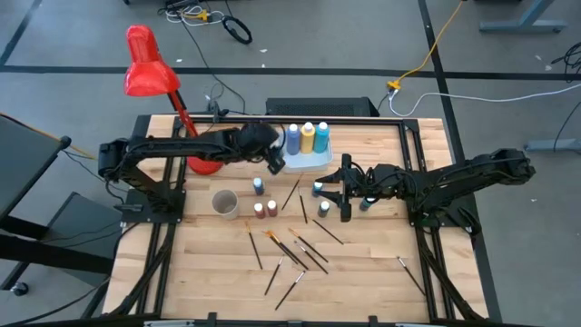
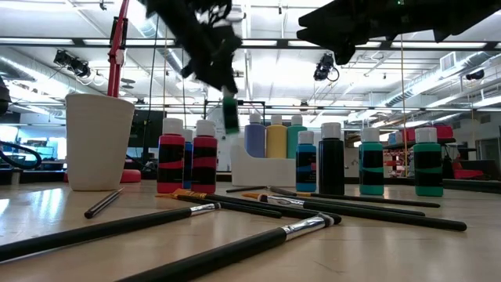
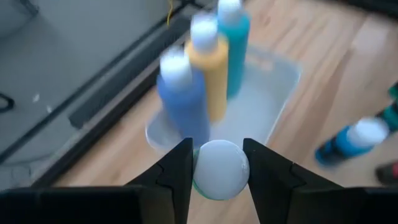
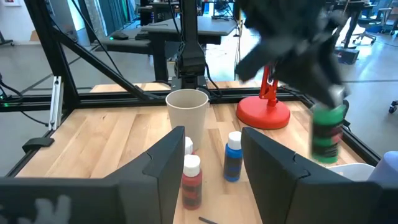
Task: Pick & Place Paint Supplies
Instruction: Put the small green paint bottle into the white bin, then adjust the paint bottles in the white bin
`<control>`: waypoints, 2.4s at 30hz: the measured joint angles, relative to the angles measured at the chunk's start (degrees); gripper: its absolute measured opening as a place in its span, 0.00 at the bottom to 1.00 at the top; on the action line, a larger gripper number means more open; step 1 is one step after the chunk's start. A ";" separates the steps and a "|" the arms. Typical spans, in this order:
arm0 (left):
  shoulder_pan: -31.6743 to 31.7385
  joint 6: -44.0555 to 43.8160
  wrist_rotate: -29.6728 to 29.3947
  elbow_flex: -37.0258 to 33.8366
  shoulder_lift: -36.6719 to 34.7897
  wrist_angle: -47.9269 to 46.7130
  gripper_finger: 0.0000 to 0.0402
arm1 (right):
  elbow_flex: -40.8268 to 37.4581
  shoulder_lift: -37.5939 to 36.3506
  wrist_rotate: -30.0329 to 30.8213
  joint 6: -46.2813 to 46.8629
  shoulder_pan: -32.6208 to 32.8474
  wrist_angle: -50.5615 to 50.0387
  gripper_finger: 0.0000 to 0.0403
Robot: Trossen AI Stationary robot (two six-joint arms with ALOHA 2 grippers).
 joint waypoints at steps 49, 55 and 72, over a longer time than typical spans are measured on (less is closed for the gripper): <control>13.16 6.10 8.23 1.95 21.34 12.08 0.39 | 0.02 -0.02 0.01 -0.02 0.00 -0.36 0.41; 13.16 7.76 7.99 2.54 21.37 11.32 0.40 | 0.02 -0.02 0.00 -0.02 0.00 -0.40 0.41; 8.58 6.13 8.78 16.53 21.27 -13.66 0.51 | 0.02 -0.02 0.00 -0.02 0.00 -0.93 0.41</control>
